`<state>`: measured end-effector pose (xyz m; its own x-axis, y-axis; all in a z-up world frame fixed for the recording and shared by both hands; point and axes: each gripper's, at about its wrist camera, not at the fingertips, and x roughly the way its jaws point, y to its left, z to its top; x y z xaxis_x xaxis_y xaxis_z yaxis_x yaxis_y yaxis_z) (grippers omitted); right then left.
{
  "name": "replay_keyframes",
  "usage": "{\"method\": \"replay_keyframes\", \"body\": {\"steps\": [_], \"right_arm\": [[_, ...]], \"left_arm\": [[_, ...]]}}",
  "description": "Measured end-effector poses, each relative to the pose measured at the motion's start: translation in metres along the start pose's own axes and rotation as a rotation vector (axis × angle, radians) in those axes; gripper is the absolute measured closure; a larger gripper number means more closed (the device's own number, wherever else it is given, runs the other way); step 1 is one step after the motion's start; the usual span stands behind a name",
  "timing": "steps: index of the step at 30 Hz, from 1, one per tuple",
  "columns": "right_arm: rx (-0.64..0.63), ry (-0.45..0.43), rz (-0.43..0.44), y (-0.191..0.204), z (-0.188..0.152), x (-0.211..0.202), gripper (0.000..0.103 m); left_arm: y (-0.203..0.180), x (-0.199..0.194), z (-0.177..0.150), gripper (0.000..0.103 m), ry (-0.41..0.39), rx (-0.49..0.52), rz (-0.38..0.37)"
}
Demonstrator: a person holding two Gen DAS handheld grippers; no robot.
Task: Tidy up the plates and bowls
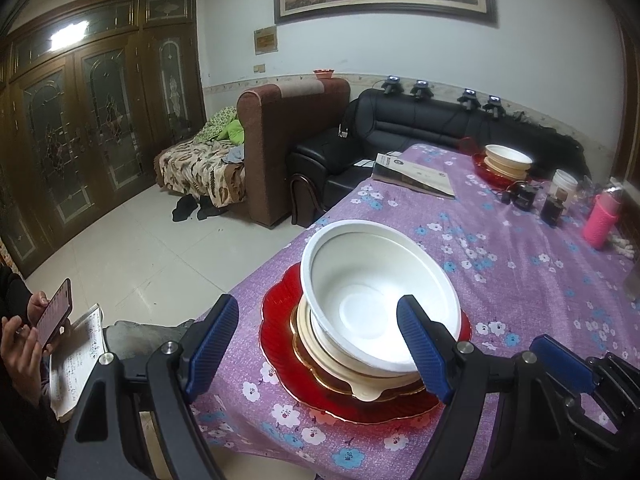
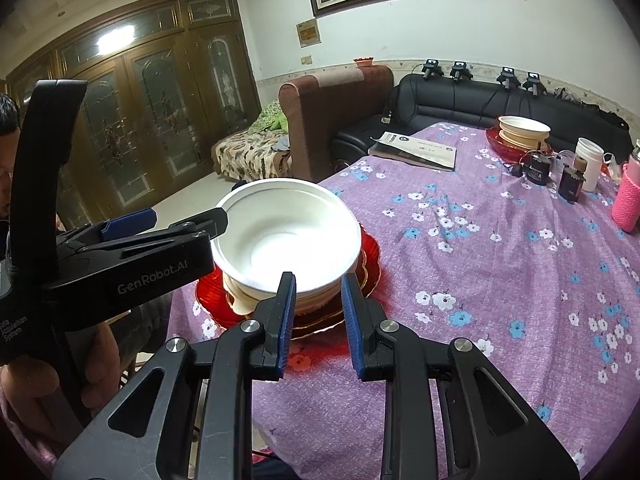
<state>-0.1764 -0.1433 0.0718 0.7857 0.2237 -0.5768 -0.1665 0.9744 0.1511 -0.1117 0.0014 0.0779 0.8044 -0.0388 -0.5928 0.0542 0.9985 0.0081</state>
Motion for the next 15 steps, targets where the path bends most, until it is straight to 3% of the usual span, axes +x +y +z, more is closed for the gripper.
{"method": "replay_keyframes", "body": {"steps": [15], "right_arm": [[-0.002, 0.003, 0.012, 0.0066, 0.0027, 0.0047, 0.079]], "left_arm": [[0.0063, 0.0040, -0.0016, 0.021, 0.022, -0.011, 0.014]]}}
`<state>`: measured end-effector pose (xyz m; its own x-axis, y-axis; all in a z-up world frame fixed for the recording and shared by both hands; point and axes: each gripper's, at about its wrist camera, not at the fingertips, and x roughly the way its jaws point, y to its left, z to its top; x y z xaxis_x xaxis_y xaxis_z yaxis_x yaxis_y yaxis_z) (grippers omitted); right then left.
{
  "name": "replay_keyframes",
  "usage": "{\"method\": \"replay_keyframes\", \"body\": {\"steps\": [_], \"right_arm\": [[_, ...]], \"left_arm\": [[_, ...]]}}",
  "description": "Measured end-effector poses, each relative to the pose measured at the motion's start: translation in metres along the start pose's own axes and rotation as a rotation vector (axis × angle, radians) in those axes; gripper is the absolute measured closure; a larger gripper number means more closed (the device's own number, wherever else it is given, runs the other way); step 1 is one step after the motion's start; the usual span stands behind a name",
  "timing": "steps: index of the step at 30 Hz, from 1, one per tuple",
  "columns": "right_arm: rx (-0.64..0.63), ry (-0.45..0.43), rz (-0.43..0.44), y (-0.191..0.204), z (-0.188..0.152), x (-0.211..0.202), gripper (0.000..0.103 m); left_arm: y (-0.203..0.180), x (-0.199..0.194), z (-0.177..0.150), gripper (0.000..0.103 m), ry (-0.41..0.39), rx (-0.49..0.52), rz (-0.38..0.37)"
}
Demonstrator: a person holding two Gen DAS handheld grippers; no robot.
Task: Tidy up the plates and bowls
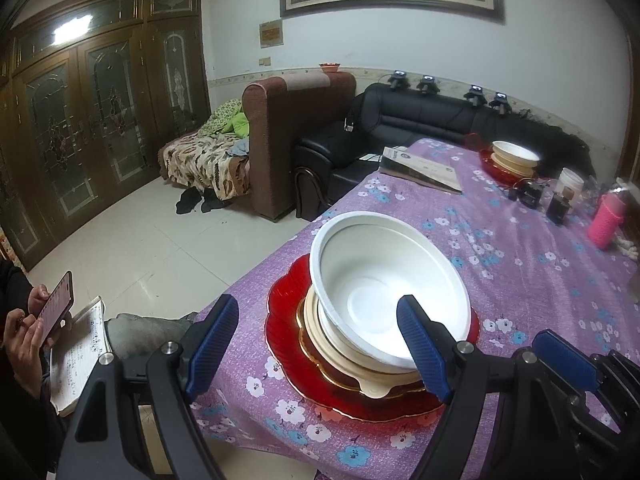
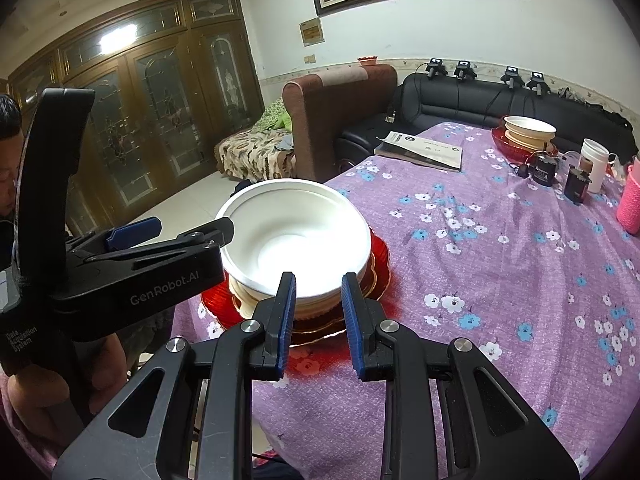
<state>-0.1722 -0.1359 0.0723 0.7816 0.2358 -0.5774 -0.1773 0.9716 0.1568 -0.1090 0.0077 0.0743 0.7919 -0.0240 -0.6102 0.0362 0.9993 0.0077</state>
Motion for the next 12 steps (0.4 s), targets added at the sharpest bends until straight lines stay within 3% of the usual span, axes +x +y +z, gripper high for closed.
{"method": "replay_keyframes", "body": {"steps": [12], "right_arm": [[0.012, -0.001, -0.002, -0.0001, 0.0017, 0.0018, 0.079]], "left_arm": [[-0.0001, 0.0004, -0.0006, 0.021, -0.016, 0.014, 0.015]]}}
